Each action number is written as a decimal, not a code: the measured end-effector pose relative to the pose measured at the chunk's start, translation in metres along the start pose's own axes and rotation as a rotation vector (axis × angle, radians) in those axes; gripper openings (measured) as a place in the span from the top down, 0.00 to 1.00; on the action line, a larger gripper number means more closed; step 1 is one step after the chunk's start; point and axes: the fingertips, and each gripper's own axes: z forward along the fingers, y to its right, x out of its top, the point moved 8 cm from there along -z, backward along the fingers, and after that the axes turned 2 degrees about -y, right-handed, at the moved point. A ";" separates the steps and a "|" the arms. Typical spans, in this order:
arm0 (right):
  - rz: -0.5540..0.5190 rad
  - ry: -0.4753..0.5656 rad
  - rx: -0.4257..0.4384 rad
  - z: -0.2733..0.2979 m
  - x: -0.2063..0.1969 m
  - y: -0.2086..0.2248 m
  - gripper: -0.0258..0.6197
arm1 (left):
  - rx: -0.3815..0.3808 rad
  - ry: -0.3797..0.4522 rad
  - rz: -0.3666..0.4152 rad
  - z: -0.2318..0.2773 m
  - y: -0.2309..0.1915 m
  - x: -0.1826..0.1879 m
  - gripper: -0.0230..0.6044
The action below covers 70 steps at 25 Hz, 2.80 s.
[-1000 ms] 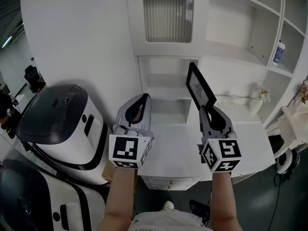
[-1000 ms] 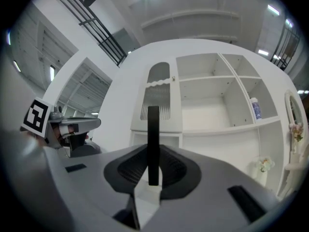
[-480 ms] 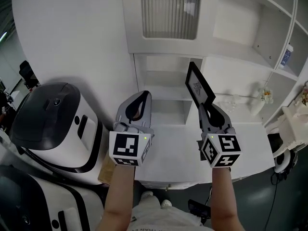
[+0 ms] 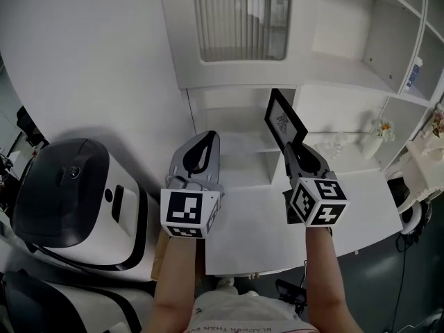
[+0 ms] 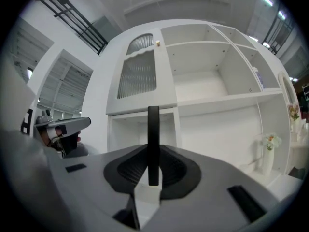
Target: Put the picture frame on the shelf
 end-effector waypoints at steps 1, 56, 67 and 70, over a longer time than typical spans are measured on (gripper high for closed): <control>0.011 -0.005 -0.008 0.006 -0.001 0.001 0.84 | -0.008 0.002 -0.003 0.004 -0.003 -0.001 0.95; 0.285 -0.180 -0.313 0.115 -0.083 0.030 0.84 | -0.066 -0.006 -0.069 0.047 -0.054 -0.045 0.95; 0.275 -0.180 -0.238 0.105 -0.070 0.020 0.66 | -0.069 0.003 -0.055 0.038 -0.045 -0.033 0.95; 0.258 -0.196 -0.233 0.099 -0.064 0.017 0.62 | -0.063 0.010 -0.053 0.036 -0.044 -0.028 0.95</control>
